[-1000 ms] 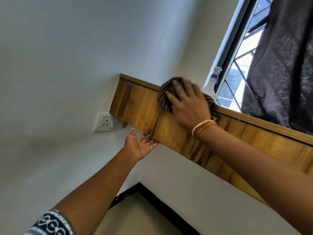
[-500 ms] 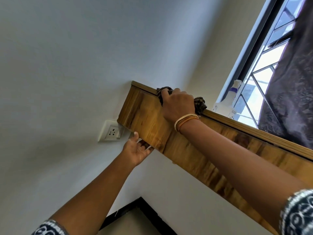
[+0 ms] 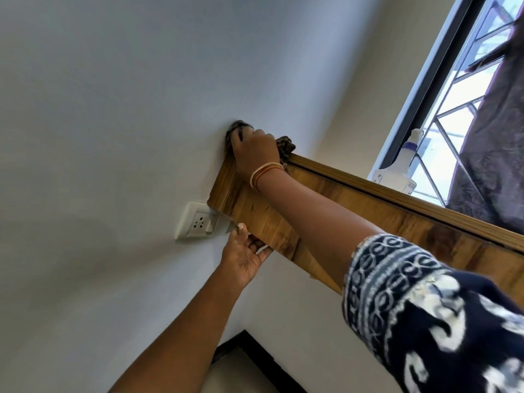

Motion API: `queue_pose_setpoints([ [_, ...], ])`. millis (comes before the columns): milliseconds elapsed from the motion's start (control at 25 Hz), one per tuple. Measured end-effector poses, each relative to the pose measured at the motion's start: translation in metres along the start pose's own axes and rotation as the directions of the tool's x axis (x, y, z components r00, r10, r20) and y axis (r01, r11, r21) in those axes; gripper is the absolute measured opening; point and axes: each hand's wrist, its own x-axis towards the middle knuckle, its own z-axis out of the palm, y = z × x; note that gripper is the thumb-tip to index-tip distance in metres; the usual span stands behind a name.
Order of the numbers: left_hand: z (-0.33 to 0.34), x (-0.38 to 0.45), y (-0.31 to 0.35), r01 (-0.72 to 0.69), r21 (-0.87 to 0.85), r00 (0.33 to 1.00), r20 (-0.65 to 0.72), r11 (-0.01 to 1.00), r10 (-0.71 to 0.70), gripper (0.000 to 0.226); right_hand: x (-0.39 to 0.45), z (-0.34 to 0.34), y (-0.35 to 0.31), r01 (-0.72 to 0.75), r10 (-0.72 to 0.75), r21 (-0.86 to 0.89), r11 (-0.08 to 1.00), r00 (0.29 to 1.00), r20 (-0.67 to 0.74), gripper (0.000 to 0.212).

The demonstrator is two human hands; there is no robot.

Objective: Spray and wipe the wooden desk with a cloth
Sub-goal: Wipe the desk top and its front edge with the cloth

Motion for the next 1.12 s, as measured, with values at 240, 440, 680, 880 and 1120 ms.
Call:
queue_pose_setpoints([
  [240,0.008,-0.002,0.0,-0.005,-0.026,0.997,-0.073,1.0,0.003,0.029,-0.052,0.025,-0.024,0.531,-0.514,-0.094,0.842,0.843,0.16,0.051],
  [440,0.011,-0.006,0.0,-0.032,-0.015,0.997,-0.07,0.999,0.031,0.034,-0.034,0.007,0.002,0.526,-0.511,-0.06,0.848,0.843,0.171,0.047],
  [680,0.01,-0.003,-0.001,-0.026,0.004,0.995,-0.095,1.0,0.027,0.037,-0.035,0.013,-0.018,0.42,-0.399,-0.128,0.898,0.903,0.161,0.048],
  [880,0.016,-0.009,-0.003,-0.043,-0.01,0.994,-0.099,0.999,0.042,0.035,-0.055,0.01,-0.013,0.515,-0.491,-0.054,0.855,0.84,0.229,0.048],
  [1120,0.012,-0.009,0.0,-0.021,0.011,0.996,-0.085,1.0,0.021,0.041,-0.091,-0.002,0.029,0.332,-0.325,-0.078,0.94,0.941,0.094,0.054],
])
